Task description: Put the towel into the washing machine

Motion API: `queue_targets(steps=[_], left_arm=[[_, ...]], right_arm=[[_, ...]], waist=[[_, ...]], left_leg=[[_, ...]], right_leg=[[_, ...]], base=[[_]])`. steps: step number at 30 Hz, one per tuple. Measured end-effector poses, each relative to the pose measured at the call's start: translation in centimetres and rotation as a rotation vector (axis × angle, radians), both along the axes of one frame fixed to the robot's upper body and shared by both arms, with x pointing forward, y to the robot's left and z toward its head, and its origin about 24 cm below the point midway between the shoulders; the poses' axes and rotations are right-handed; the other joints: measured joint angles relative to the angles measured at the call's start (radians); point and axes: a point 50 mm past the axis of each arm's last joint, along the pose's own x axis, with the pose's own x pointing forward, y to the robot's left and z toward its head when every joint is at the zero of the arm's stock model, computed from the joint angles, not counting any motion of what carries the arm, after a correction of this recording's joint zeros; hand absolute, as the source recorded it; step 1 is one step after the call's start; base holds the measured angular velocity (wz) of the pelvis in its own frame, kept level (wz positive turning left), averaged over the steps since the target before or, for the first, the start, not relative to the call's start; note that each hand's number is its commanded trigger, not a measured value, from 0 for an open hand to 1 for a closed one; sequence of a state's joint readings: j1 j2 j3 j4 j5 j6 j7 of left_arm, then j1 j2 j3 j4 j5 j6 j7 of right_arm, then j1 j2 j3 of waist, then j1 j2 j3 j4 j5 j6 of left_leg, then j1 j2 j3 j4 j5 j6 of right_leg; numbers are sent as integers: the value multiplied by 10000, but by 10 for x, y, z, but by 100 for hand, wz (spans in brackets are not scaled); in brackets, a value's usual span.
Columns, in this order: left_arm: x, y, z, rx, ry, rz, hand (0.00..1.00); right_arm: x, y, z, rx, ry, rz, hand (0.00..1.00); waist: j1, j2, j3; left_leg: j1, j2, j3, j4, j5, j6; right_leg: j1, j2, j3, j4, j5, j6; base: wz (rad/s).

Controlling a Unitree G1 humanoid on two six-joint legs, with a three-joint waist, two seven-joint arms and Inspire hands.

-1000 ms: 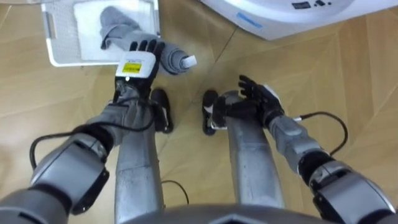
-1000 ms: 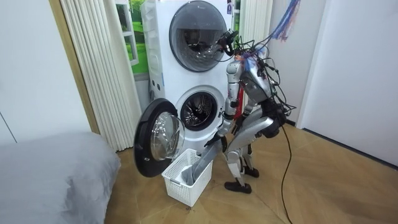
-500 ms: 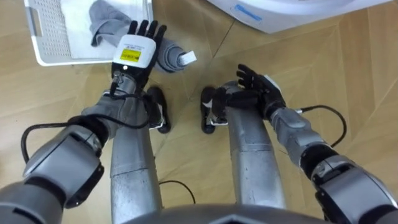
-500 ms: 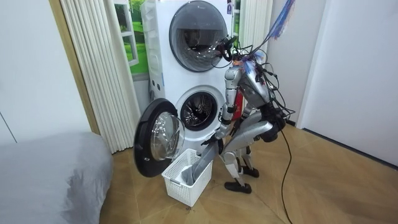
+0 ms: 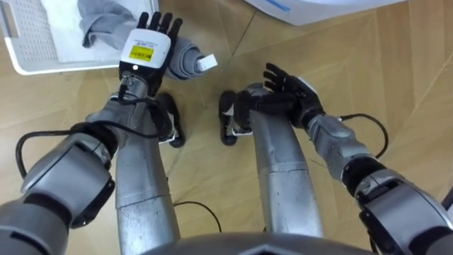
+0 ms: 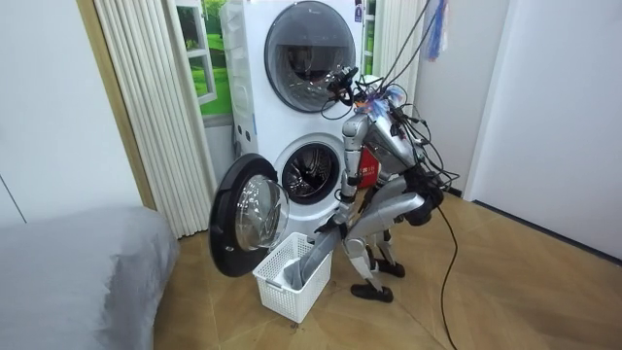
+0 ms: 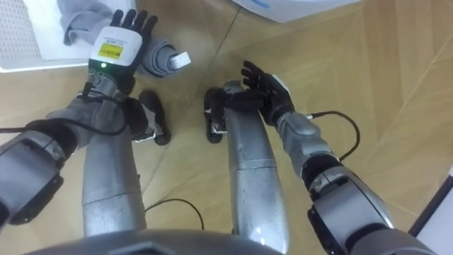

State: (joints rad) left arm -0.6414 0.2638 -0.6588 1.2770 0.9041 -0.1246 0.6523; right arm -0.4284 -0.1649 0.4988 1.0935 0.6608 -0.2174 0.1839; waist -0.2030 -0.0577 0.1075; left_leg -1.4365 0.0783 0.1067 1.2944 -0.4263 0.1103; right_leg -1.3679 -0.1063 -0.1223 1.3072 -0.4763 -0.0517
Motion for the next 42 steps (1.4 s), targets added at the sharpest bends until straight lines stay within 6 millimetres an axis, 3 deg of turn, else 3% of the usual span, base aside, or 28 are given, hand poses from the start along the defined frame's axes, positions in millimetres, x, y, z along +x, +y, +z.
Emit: queue_targets(steps=[5,14,25,32,35,42], left_arm=[[6,-1,8,-536,-180,65,100],[15,-1,19,-1046,-632,234,100],[15,-12,18,-1467,-521,100,100],[-9,-21,-11,-1833,588,29,100],[-18,-22,-21,-2015,938,69,100],[-28,-23,-28,-3537,999,879,100]], right_arm=[[5,1,2,-43,-20,-3,0],[4,2,2,-94,-72,67,0],[1,0,-2,-512,84,171,0],[-21,-6,-23,-1219,999,196,0],[-32,-7,-30,-1805,1217,392,0],[-53,-14,-45,-2877,1796,496,0]], waist=[[15,-114,66],[10,-112,65],[125,-99,58],[218,-85,32],[221,4,-24],[717,157,-131]], left_leg=[[-58,-17,15,2,-22,-9],[-53,-3,13,-34,-45,-34],[383,-28,22,-116,-44,-36],[2175,-59,92,-1256,145,-111],[2974,-46,130,-2024,300,-150],[5043,-32,360,-3492,399,-272]], right_leg=[[-73,9,37,29,-39,21],[-74,37,34,-23,-55,2],[343,38,48,-88,-57,6],[2119,61,-15,-1264,153,38],[2926,171,-25,-2116,393,79],[4861,189,-186,-3595,649,116]], base=[[1],[0],[0],[1],[-4],[-8]])
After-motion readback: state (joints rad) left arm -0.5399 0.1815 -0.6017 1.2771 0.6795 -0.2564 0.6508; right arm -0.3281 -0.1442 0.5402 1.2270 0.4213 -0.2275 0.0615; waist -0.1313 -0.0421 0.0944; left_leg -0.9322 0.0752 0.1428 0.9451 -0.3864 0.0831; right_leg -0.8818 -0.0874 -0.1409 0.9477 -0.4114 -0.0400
